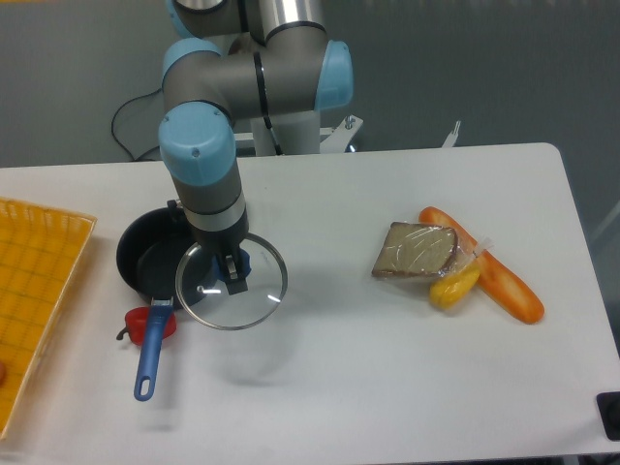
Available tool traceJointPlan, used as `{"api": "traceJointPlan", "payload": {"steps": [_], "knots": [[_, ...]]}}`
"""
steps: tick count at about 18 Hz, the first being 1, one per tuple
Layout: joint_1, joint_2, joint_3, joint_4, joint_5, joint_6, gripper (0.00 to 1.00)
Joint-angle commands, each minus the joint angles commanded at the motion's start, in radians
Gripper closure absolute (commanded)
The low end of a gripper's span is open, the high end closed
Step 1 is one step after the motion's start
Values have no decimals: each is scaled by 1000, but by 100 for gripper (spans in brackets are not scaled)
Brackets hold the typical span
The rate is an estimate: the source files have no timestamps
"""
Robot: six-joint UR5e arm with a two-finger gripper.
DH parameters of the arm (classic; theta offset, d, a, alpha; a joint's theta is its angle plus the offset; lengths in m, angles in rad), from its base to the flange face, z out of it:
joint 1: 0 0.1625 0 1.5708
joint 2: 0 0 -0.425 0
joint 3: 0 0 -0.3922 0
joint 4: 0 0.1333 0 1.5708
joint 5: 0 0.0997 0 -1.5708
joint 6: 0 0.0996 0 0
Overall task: Place the lid on the table
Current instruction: 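Carry the glass lid away from the saucepan over the open table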
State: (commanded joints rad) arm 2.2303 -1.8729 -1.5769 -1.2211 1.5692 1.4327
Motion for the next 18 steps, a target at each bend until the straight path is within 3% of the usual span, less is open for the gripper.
{"api": "traceJointPlan", "payload": {"steps": [6,18], "knots": [[15,-20,0,2,83,-3,41],[66,-103,8,45,84,-35,41]]}}
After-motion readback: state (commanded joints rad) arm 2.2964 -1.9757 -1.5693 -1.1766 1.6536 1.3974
